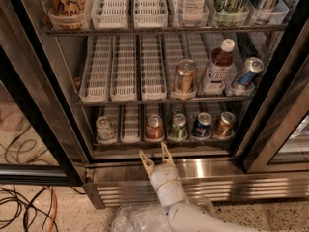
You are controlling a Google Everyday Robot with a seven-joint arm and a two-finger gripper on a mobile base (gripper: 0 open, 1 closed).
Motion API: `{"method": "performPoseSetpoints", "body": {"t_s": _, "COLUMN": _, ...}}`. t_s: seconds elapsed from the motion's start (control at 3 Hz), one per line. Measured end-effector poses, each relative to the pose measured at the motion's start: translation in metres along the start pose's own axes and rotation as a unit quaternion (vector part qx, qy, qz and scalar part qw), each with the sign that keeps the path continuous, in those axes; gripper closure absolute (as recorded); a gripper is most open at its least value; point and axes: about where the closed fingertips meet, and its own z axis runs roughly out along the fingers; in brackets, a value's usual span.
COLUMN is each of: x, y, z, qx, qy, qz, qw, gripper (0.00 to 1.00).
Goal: Pick coke can from bottom shelf of fridge
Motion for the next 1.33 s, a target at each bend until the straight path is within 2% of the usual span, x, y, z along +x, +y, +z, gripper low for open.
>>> {"method": "performPoseSetpoints", "body": {"t_s": 0.67, "x": -0.013, "y": -0.015, "z": 0.021, "qx": 0.013, "qy": -0.026, "qz": -0.018, "qw": 0.9994, "gripper": 0.41}}
{"method": "performPoseSetpoints", "body": {"t_s": 1.33, "x": -0.020, "y": -0.025, "z": 0.039, "qx": 0.019, "qy": -0.043, "qz": -0.025, "qw": 0.9986, "gripper": 0.39}}
